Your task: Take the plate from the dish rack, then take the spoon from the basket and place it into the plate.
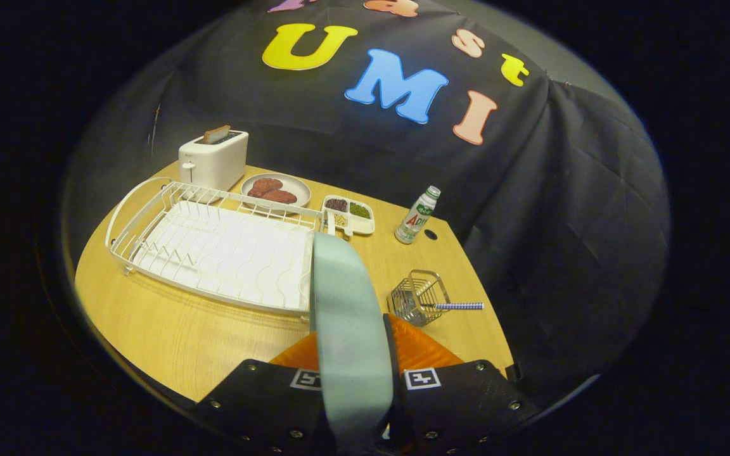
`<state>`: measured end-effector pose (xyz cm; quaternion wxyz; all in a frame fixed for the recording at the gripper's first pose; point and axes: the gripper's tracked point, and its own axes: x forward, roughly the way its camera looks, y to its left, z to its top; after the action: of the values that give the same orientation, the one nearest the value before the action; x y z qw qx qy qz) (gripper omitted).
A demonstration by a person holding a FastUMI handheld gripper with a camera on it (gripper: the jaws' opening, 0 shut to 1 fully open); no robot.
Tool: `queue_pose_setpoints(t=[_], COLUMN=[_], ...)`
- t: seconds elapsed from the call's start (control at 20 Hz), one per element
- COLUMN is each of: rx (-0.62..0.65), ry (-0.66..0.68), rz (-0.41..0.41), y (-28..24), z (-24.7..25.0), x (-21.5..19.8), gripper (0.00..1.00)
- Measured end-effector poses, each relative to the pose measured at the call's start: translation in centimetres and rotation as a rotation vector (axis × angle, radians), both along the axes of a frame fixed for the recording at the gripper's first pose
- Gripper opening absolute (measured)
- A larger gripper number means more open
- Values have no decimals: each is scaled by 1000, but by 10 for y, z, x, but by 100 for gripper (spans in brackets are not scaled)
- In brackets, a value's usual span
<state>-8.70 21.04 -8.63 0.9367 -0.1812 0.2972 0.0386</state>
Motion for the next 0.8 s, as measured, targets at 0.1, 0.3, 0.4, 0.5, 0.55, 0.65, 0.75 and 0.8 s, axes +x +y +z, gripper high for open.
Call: queue_pose_setpoints(t=[0.1, 0.3, 0.4, 0.5, 0.55, 0.65, 0.75, 0.8], rx=[40, 137, 219, 300, 327, 361, 392, 420], ry=[30, 91, 134, 176, 193, 223, 254, 263], rz=[-7, 12, 26, 23, 17, 11, 8, 10], y=[-4, -1, 7, 14, 17, 21, 25, 29], z=[-15, -38, -51, -62, -66, -76, -87, -89], x=[-4, -13, -21, -28, -30, -35, -40, -43], gripper=[30, 31, 31, 31, 31, 31, 31, 31])
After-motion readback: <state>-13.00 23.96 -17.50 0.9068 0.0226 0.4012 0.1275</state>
